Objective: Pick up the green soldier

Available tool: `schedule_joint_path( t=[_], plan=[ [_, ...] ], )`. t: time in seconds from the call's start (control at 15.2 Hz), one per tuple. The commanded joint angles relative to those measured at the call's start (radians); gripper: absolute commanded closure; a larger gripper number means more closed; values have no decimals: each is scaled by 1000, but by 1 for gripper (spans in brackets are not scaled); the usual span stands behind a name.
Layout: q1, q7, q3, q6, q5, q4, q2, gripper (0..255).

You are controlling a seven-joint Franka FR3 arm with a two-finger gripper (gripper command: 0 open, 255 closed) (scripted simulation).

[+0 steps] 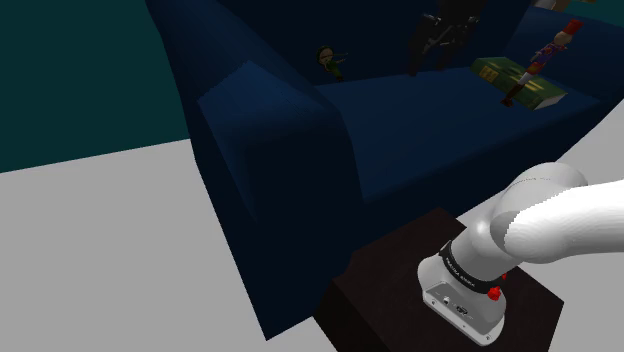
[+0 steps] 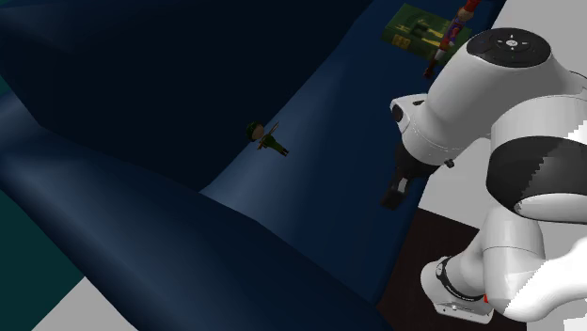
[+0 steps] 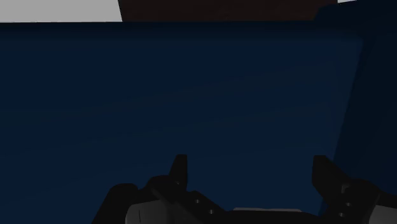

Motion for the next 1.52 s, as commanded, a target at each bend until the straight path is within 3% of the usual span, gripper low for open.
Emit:
schedule_joint_path(
  t=[0.0,0.73,1.45],
  plan=[
    [0,0,0,0,0,0,0,0],
    [-33,-27,-42,296,-55,105,355,0],
    [-61,-51,-75,470,-80,371,746,0]
  ],
)
